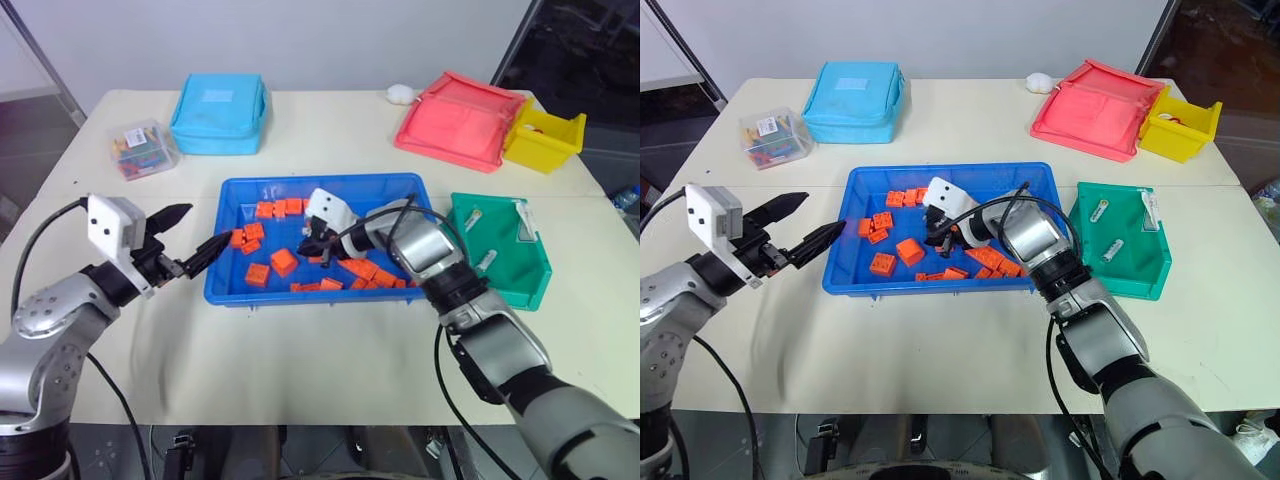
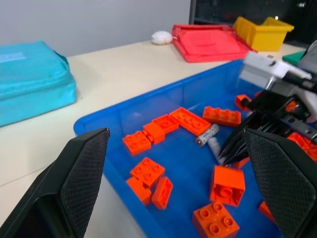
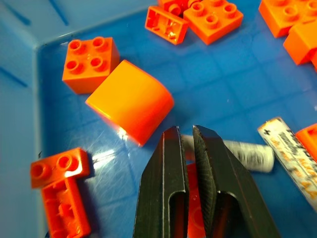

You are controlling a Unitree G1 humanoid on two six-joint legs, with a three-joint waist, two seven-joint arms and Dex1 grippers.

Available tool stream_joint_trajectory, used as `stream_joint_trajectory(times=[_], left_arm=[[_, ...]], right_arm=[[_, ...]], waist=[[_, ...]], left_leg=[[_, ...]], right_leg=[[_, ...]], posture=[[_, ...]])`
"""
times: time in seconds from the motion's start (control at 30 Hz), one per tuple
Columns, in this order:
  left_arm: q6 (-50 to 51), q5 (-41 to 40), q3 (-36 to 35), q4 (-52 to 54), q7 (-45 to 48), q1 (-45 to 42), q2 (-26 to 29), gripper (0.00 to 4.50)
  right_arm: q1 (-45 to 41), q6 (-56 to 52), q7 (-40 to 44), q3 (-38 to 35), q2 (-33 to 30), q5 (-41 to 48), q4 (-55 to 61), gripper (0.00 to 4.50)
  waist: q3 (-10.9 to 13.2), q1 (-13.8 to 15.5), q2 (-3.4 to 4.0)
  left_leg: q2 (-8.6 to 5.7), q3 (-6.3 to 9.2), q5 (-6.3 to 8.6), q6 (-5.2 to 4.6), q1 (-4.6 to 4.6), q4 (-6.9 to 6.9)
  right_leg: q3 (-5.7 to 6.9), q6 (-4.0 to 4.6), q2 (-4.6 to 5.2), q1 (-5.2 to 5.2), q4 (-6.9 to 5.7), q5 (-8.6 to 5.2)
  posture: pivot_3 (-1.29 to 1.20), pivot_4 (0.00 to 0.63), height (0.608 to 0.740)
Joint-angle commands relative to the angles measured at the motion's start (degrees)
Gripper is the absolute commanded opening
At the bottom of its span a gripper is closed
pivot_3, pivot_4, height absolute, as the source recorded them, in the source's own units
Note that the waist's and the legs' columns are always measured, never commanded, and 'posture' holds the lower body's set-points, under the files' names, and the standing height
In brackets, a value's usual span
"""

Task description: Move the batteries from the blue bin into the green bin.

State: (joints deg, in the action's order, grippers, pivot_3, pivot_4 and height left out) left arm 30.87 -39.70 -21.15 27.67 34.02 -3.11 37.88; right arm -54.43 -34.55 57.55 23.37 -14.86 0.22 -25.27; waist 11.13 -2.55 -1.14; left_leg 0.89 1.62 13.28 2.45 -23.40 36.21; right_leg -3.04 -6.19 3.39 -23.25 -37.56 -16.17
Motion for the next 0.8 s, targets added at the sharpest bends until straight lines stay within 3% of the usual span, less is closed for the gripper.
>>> stream_joint_trajectory(times=[0.03, 0.23, 0.33, 0.47, 0.8], left_arm=[[-1.4, 0.3, -0.6, 2.1, -0.5, -0.1, -0.3, 4.50], [-1.7, 0.6, -1.0, 2.2, -0.6, 0.6, -0.8, 4.50], [-1.8, 0.8, -0.8, 2.0, -0.6, 0.6, -0.9, 4.50], [-2.0, 1.0, -0.6, 1.5, -0.3, 0.2, -1.0, 4.50], [-2.5, 1.4, 0.1, 0.7, 0.1, -0.7, -1.1, 4.50]], right_arm=[[-0.5, 0.2, 0.1, 0.8, 0.1, -1.2, -2.0, 0.01], [-0.6, 0.3, 1.8, 0.6, -1.8, -1.1, 1.5, 0.01], [-0.7, 0.5, 2.8, 1.1, -3.5, -1.5, 4.4, 1.11], [-1.5, -0.2, 3.7, 1.1, -4.6, -1.6, 7.2, 3.19], [-3.2, 7.0, 4.5, 3.3, -3.2, -3.8, 4.1, 3.19]], waist=[[0.0, 0.0, 0.00], [0.0, 0.1, 0.00], [0.0, 0.1, 0.00], [0.0, 0.0, 0.01], [0.0, 0.0, 0.01]], left_leg=[[0.00, 0.00, 0.00, 0.00, 0.00, 0.00], [0.00, 0.00, 0.00, 0.00, 0.00, 0.00], [-0.01, 0.00, 0.00, 0.00, -0.01, 0.00], [-0.01, 0.00, 0.00, 0.00, -0.03, -0.01], [-0.01, -0.01, 0.00, 0.00, -0.04, -0.02]], right_leg=[[0.00, 0.00, 0.00, 0.00, 0.00, 0.00], [0.00, 0.00, 0.01, 0.00, 0.00, 0.00], [0.00, 0.00, 0.02, 0.00, 0.00, 0.00], [0.00, 0.00, 0.02, -0.04, 0.00, 0.00], [0.00, 0.00, 0.01, -0.07, 0.00, 0.00]], posture=[[0.00, 0.150, 0.740], [0.00, 0.150, 0.740], [0.00, 0.150, 0.740], [0.00, 0.150, 0.740], [0.00, 0.150, 0.740]])
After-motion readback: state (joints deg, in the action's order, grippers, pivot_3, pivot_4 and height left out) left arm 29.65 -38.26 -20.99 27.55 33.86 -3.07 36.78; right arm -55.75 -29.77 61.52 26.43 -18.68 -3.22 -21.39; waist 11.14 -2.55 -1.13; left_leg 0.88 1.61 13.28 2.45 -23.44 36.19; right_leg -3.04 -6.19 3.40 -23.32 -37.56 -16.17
